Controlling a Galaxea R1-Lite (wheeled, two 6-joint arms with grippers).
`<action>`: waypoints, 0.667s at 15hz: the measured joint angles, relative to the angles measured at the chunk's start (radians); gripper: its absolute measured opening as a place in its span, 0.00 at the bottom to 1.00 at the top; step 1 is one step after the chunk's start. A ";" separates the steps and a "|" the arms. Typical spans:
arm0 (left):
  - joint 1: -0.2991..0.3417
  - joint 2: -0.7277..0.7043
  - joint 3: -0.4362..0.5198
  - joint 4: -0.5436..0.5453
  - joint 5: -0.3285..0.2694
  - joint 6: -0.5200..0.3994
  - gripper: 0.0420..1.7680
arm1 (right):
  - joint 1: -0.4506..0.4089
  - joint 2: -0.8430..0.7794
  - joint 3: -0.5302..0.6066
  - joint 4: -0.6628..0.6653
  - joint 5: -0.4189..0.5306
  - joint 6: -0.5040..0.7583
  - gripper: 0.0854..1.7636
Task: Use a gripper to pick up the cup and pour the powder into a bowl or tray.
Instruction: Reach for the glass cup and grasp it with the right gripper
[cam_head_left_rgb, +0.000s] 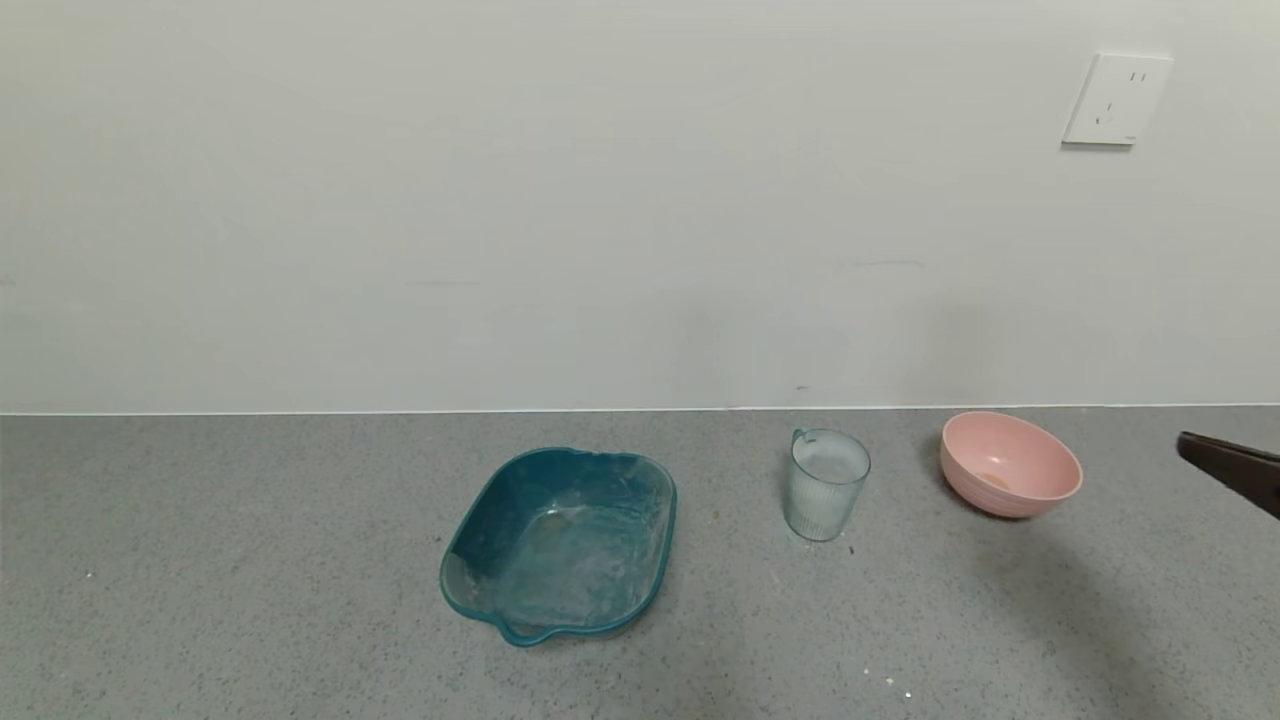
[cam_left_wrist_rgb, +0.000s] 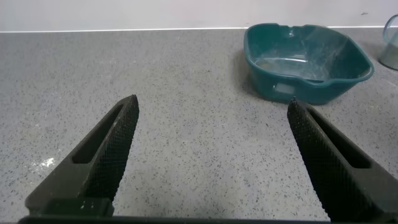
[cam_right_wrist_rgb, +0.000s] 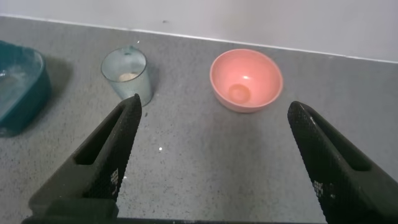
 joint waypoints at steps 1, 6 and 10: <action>0.000 0.000 0.000 0.000 0.000 0.000 0.97 | 0.026 0.051 0.005 -0.029 -0.001 0.000 0.97; 0.001 0.000 0.000 0.000 0.000 0.000 0.97 | 0.130 0.250 0.033 -0.070 -0.006 -0.001 0.97; 0.001 0.000 0.000 0.000 0.000 0.000 0.97 | 0.190 0.382 0.040 -0.156 -0.044 -0.001 0.97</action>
